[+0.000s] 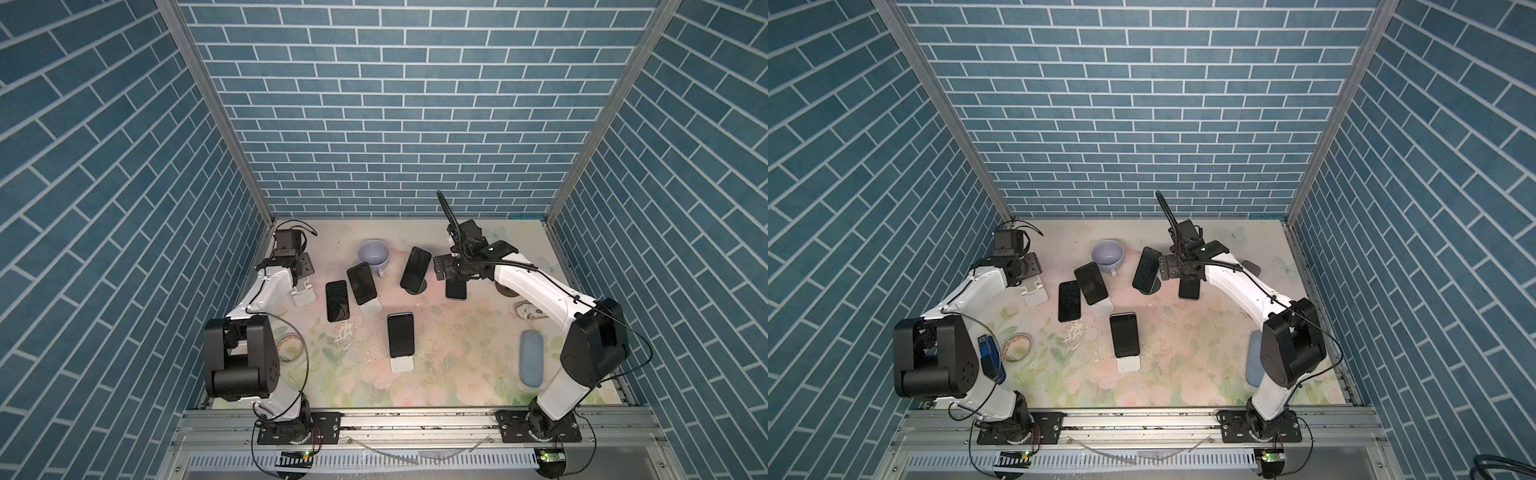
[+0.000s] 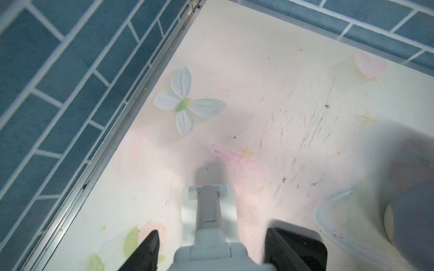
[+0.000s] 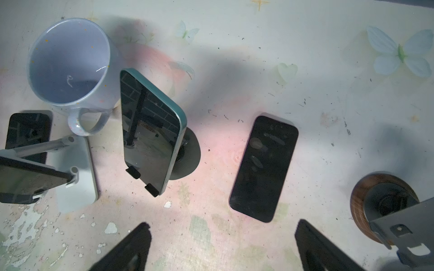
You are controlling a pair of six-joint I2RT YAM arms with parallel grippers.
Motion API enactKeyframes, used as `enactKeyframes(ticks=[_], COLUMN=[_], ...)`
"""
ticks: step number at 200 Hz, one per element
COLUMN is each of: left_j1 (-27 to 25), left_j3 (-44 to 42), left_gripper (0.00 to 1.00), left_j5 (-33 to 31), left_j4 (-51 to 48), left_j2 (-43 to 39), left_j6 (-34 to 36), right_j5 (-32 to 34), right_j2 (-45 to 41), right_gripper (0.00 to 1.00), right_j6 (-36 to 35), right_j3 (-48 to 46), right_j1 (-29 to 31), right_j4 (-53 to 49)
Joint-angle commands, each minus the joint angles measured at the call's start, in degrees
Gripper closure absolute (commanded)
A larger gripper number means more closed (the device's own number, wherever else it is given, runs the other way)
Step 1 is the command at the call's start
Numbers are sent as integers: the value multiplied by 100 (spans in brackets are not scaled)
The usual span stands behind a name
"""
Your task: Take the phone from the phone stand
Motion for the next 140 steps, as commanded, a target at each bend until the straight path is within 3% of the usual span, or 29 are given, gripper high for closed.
enactKeyframes(ticks=[1, 58, 100, 140], left_j1=[7, 10, -33, -248], left_j3=[393, 1184, 1413, 1789], left_gripper=[38, 39, 39, 38], left_j5=[158, 365, 923, 1319], left_j4=[538, 782, 1041, 949], left_j2=[232, 1095, 1505, 1885], left_j6=[277, 523, 543, 1017], right_j5=[68, 37, -47, -74], right_j2=[114, 201, 339, 487], right_gripper=[3, 3, 3, 3], right_j6=[-79, -53, -5, -9], right_j3=[135, 206, 282, 424], right_j1=[21, 22, 23, 21], right_j4=[-88, -112, -129, -183])
